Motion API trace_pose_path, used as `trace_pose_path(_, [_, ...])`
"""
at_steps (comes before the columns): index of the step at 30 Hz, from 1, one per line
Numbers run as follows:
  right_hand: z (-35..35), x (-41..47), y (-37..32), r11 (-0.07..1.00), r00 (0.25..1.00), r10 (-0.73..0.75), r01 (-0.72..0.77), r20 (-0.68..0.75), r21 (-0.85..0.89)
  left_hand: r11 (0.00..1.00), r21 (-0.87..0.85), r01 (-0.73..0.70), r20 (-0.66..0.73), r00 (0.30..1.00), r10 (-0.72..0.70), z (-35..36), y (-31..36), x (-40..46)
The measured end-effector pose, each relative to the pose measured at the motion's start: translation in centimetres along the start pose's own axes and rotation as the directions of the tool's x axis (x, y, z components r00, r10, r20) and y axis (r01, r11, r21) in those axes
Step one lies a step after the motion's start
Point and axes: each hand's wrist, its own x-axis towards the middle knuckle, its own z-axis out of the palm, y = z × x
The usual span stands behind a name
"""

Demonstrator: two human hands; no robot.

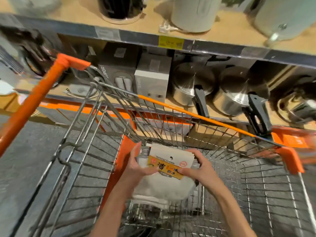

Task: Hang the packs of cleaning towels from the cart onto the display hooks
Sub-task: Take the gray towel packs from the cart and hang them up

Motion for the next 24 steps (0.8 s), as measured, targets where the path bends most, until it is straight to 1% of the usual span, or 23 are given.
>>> trace_pose_path(2, [-0.8,-1.8,-1.9,0.999,0.997,-0.055,0.055,-0.055,-0.004,1.0,-0.003,0.027,0.044,0.999,-0.027,0.6,1.9,-0.9])
trace_pose_path(4, [-1.6,-3.7,-4.0,0.995,0.989,-0.098,0.098,-0.108,-0.007,0.999,0.044,-0.007,0.054,0.999,0.004,1.3,4.0,-2.1])
trace_pose_path(6, [-2.5,-5.7,-6.3,0.988,0.976,-0.148,0.152,-0.16,0.012,0.991,0.086,-0.107,0.047,0.994,0.103,2.2,6.3,-3.7])
trace_pose_path(9, [-3.8,-8.5,-9.6,0.972,0.95,-0.223,0.232,-0.218,0.02,0.964,0.155,-0.215,0.035,0.977,0.212,4.1,9.8,-6.0])
trace_pose_path(12, [-5.3,-11.1,-12.4,0.959,0.929,-0.263,0.28,-0.261,0.032,0.901,0.224,-0.372,0.064,0.928,0.367,5.5,12.7,-7.4])
trace_pose_path(14, [-5.9,-12.8,-13.9,0.953,0.915,-0.279,0.301,-0.293,0.032,0.868,0.271,-0.417,0.079,0.908,0.412,6.0,14.2,-8.1])
trace_pose_path(16, [-6.0,-14.8,-15.2,0.945,0.891,-0.303,0.328,-0.337,0.017,0.838,0.301,-0.455,0.124,0.89,0.439,6.3,15.6,-9.0])
trace_pose_path(18, [-5.6,-16.8,-16.1,0.935,0.862,-0.312,0.353,-0.399,0.03,0.831,0.292,-0.474,0.184,0.88,0.437,6.4,16.8,-9.7])
trace_pose_path(21, [-4.0,-19.6,-16.7,0.915,0.797,-0.305,0.397,-0.521,0.072,0.847,0.21,-0.488,0.3,0.857,0.419,6.5,17.8,-10.4])
trace_pose_path(24, [-1.3,-22.4,-16.6,0.901,0.674,-0.288,0.432,-0.681,0.046,0.866,0.156,-0.475,0.43,0.822,0.374,6.6,18.0,-11.4])
